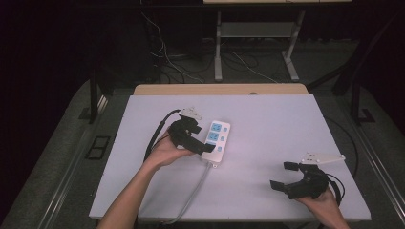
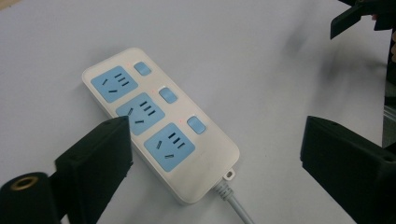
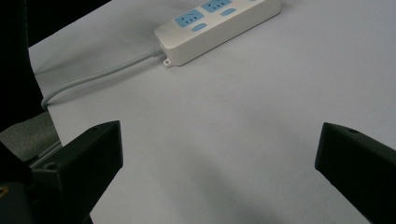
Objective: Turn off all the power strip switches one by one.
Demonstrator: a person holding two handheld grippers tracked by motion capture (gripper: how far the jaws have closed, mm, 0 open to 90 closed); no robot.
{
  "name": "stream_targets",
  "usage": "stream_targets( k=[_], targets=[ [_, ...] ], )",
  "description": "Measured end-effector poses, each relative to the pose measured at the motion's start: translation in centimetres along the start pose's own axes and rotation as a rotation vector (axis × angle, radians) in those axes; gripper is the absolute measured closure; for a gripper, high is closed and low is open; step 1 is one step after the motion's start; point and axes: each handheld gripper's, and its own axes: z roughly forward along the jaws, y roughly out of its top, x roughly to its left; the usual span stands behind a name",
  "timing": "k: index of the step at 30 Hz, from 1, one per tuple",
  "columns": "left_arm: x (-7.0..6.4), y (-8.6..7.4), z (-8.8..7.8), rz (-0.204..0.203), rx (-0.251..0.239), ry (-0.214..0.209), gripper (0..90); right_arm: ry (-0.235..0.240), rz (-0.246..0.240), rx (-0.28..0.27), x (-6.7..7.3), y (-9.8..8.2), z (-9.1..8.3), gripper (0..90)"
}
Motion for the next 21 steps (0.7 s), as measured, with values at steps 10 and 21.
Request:
stream_targets(
  k=[10,21],
  targets=[
    [0.6,0.5,0.7,0.004,0.024,-0.014,23.0,-0.001,-0.001,0.001,0.0,0.0,0.0,0.8],
    [1.2,0.4,1.8,0.008,0.039,-0.031,57.3,-0.001,-0.001,0.007,0.0,-0.1,0.1,0.8]
  ],
)
